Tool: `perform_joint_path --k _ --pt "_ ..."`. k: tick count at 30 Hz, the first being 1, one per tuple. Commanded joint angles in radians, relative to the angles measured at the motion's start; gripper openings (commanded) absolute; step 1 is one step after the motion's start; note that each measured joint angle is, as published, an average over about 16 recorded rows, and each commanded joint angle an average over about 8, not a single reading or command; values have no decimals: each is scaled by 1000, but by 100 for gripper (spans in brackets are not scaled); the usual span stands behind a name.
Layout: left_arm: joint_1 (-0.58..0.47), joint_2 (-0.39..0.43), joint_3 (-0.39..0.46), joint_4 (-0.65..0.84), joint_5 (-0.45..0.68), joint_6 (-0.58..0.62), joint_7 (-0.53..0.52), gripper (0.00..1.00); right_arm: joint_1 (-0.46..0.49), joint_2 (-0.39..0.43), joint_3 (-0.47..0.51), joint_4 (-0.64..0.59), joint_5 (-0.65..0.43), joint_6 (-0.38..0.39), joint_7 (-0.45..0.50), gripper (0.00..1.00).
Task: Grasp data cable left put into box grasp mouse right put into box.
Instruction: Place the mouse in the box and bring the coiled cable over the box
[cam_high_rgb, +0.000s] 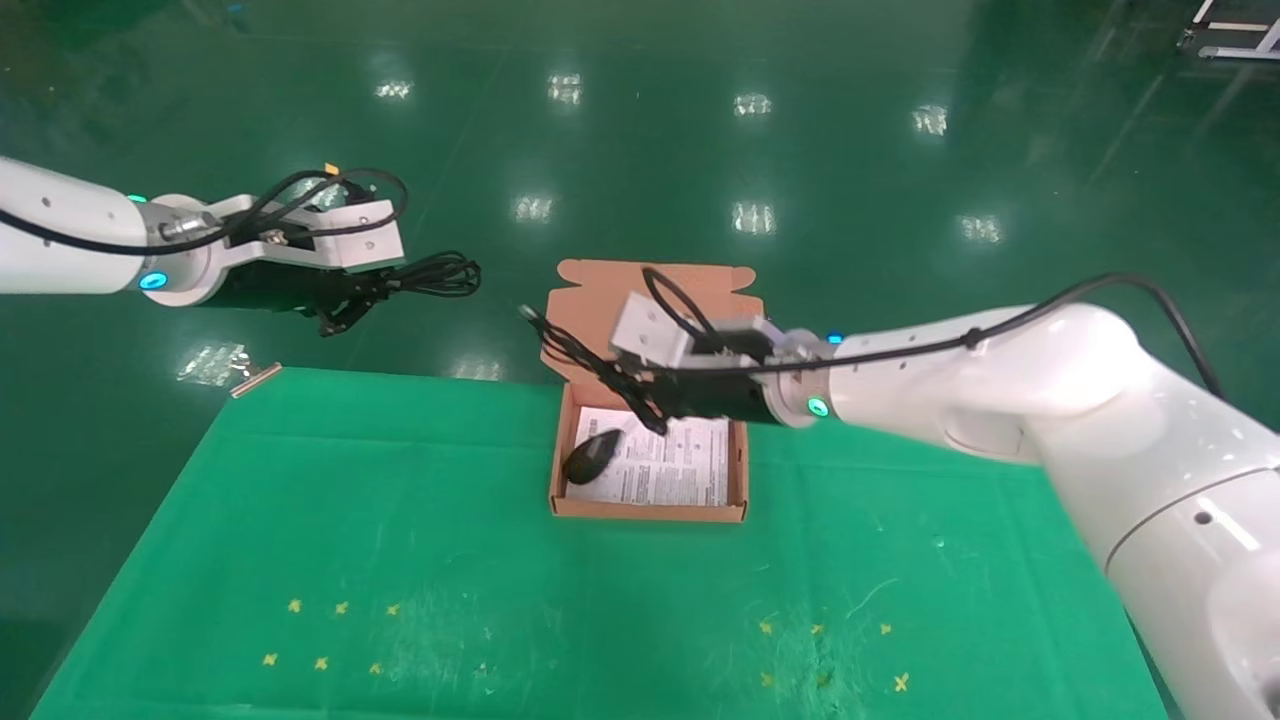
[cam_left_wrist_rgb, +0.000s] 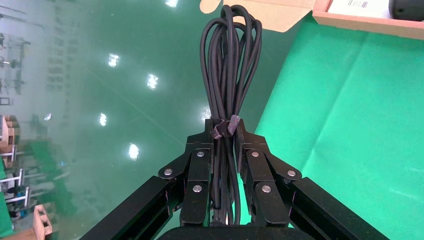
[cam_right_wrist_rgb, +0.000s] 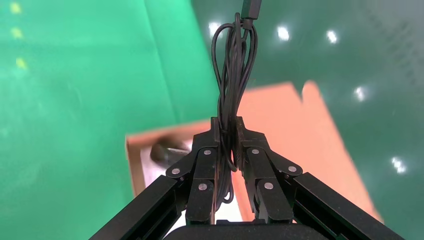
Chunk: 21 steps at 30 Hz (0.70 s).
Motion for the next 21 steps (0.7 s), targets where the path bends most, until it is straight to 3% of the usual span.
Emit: perform_joint_path --k 1,15,16,17,21 --pt "3 -4 1 -13 5 1 -11 0 -3 0 -29 -20 -2 19 12 0" --pt "12 -14 4 -49 19 5 -42 0 -26 -8 -282 64 -64 200 36 0" --pt "13 -14 4 -50 19 5 -43 0 -26 -8 -299 74 -66 214 41 4" --pt "13 -14 4 -51 20 5 -44 0 -27 -8 -316 83 -68 228 47 14" --pt "14 -15 4 -54 21 5 -46 0 -27 -8 -365 111 -71 272 60 64"
